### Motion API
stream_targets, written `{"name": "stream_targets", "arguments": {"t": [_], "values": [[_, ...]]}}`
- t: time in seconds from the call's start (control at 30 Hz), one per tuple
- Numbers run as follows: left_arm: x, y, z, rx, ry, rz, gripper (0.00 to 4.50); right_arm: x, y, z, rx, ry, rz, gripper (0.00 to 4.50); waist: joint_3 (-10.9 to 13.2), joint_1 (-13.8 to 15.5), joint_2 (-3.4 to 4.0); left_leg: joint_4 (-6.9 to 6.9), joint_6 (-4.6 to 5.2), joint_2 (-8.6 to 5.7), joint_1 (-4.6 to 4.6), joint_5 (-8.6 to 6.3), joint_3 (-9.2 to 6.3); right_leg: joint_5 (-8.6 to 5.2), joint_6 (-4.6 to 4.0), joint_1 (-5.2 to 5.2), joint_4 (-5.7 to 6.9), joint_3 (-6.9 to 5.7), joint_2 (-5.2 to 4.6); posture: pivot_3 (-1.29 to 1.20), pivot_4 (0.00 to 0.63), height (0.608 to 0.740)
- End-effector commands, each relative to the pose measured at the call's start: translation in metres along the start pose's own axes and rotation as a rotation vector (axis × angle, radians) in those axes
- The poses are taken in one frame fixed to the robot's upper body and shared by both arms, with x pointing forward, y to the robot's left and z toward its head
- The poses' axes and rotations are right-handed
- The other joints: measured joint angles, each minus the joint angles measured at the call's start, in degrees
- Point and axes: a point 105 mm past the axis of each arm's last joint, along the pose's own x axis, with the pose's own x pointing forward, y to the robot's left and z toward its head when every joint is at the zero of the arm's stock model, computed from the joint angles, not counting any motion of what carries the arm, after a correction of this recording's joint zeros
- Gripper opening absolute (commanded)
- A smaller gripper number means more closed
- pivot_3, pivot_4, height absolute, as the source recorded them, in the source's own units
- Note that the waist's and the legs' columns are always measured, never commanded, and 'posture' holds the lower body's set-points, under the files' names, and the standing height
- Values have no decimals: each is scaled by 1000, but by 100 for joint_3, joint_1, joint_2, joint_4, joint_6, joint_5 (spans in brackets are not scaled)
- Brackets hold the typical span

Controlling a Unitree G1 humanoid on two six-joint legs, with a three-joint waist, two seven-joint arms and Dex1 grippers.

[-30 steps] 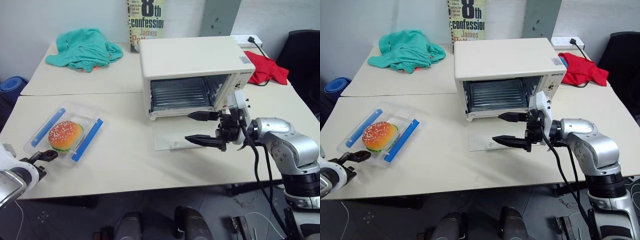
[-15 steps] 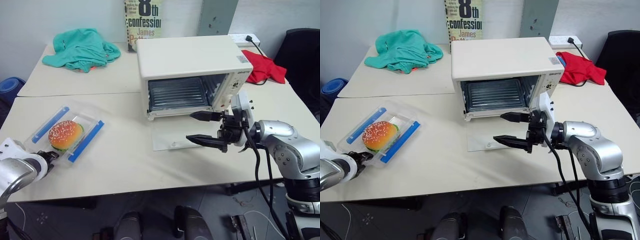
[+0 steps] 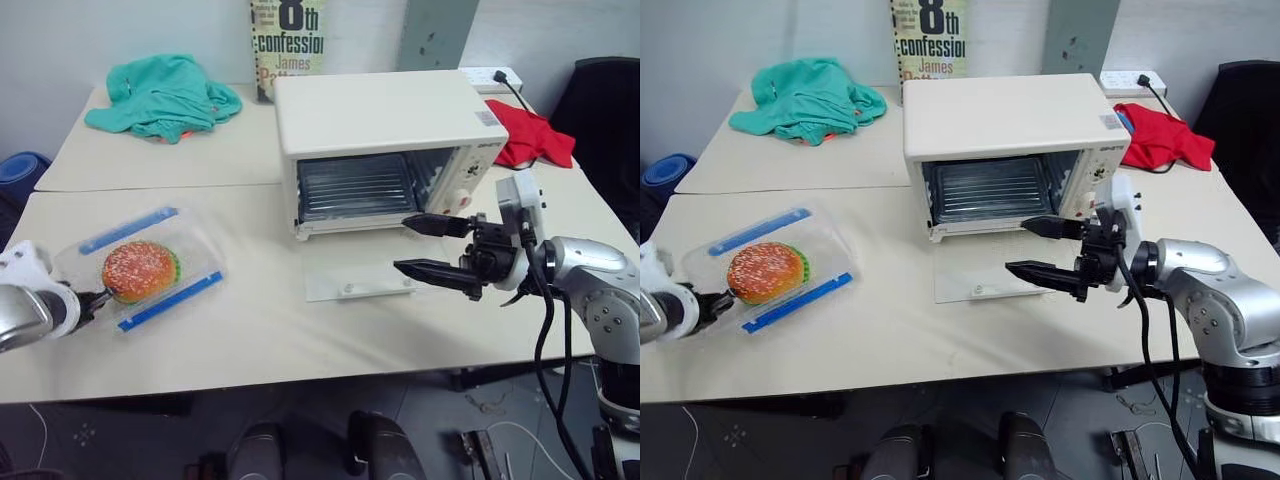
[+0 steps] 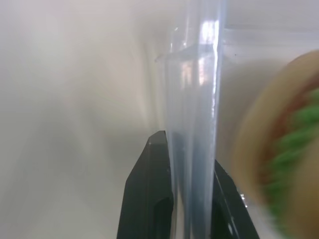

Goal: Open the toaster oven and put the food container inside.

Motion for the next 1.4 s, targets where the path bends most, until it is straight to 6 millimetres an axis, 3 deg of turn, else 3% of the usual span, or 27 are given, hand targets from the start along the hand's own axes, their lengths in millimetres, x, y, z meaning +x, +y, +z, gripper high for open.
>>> {"name": "stream_targets", "arguments": {"t": [0.03, 0.23, 0.57, 0.77, 1.0, 1.4], "values": [[-17, -27, 14, 233, 1, -131, 12, -13, 7, 10, -63, -7, -27, 4500, 5, 68, -9, -1, -1, 0, -5, 0, -4, -2, -3, -2, 0, -2, 5, 0, 150, 740], [-25, -57, 20, 424, 56, -280, 12, -32, 10, 5, -50, 16, -89, 4500, 6, 127, -8, -45, -21, 3, 1, 3, 21, -1, -2, -11, -34, 5, 16, 0, 150, 740], [-37, -152, -21, 721, 186, -620, 12, -66, 12, 6, -54, 36, -231, 4500, 12, 153, -18, -47, -36, 3, -2, 11, 27, 3, 6, -12, -43, 12, 19, 0, 150, 740], [-25, -186, -24, 708, 208, -644, 12, -73, 26, 7, -54, 45, -263, 4500, 15, 124, -23, -38, -28, 1, 6, 16, 24, 9, 17, -3, -42, 24, 23, 0, 150, 740], [-25, -224, -37, 702, 251, -665, 12, -78, 42, 8, -42, 36, -288, 4500, 20, 138, -32, -15, -18, -5, 9, 19, -2, 16, 30, 2, -25, 45, 33, 0, 150, 740], [-13, -272, -47, 604, 279, -639, 12, -59, 44, 7, -58, 9, -243, 4500, 21, 144, -34, 13, -1, -15, 0, 14, 0, 26, 47, 8, -30, 61, 32, 0, 150, 740]]}}
